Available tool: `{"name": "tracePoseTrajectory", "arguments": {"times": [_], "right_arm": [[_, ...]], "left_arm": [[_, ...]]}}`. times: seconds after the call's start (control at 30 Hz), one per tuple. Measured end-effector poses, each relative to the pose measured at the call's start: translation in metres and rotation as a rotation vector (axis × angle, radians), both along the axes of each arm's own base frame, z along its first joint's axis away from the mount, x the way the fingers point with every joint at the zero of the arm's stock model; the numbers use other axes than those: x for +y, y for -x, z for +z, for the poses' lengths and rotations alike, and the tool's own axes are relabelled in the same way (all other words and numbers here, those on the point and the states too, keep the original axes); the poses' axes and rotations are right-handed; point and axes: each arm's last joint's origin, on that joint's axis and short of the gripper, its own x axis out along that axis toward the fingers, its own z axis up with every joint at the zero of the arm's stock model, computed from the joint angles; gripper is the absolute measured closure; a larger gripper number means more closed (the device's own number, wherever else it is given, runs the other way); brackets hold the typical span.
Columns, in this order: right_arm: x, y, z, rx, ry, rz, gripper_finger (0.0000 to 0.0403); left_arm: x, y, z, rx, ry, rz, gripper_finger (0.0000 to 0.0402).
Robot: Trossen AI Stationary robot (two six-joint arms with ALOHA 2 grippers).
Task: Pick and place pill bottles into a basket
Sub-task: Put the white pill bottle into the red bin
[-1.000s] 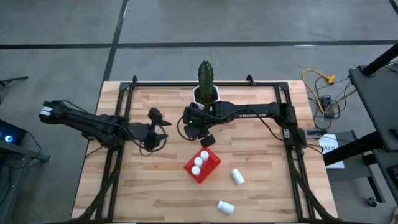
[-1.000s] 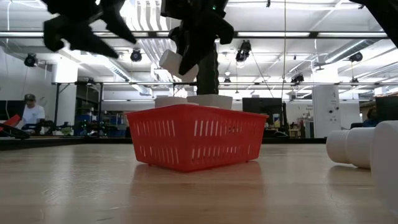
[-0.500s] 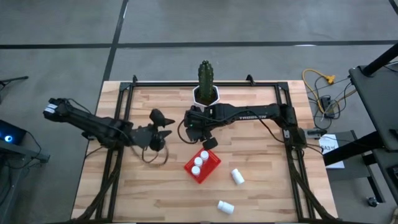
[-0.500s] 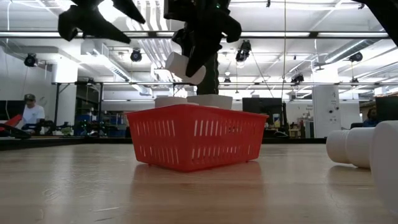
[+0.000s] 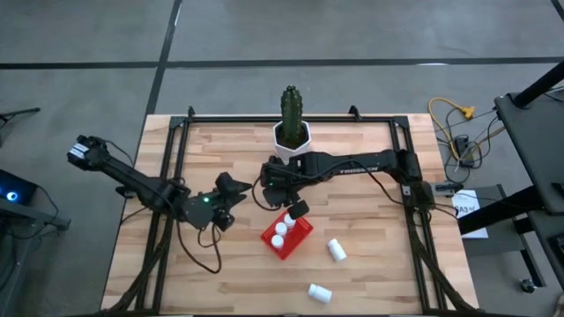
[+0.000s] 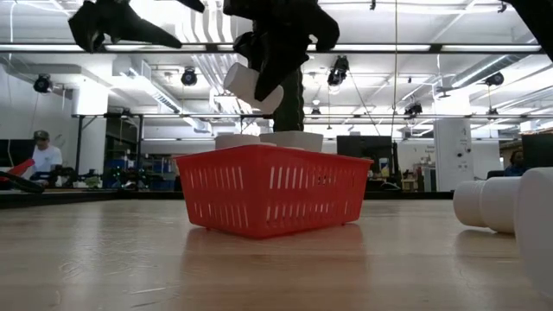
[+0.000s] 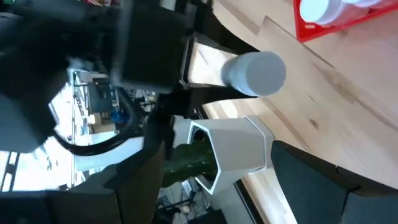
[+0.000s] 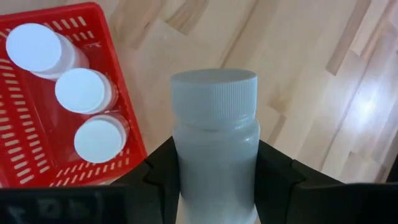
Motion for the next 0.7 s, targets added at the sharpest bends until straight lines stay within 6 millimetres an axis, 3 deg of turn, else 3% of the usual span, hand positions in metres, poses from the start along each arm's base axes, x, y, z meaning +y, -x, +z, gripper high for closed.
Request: {"name": "tracePoseTrajectory", "arguments": {"times": [0.43,0.7], "right_arm": [[0.003,-0.004,0.027,-0.093,-0.097,-0.009,0.0269],[0.005,-0.005,0.045,-0.149,-0.127,0.005,0.027]], "left_arm": [[-0.018,-0.026,-0.034,0.077,-0.172,0.099,0.0126],[-0.03,-0.021,-0.026,-0.002,-0.139,0.06,0.0126]]}}
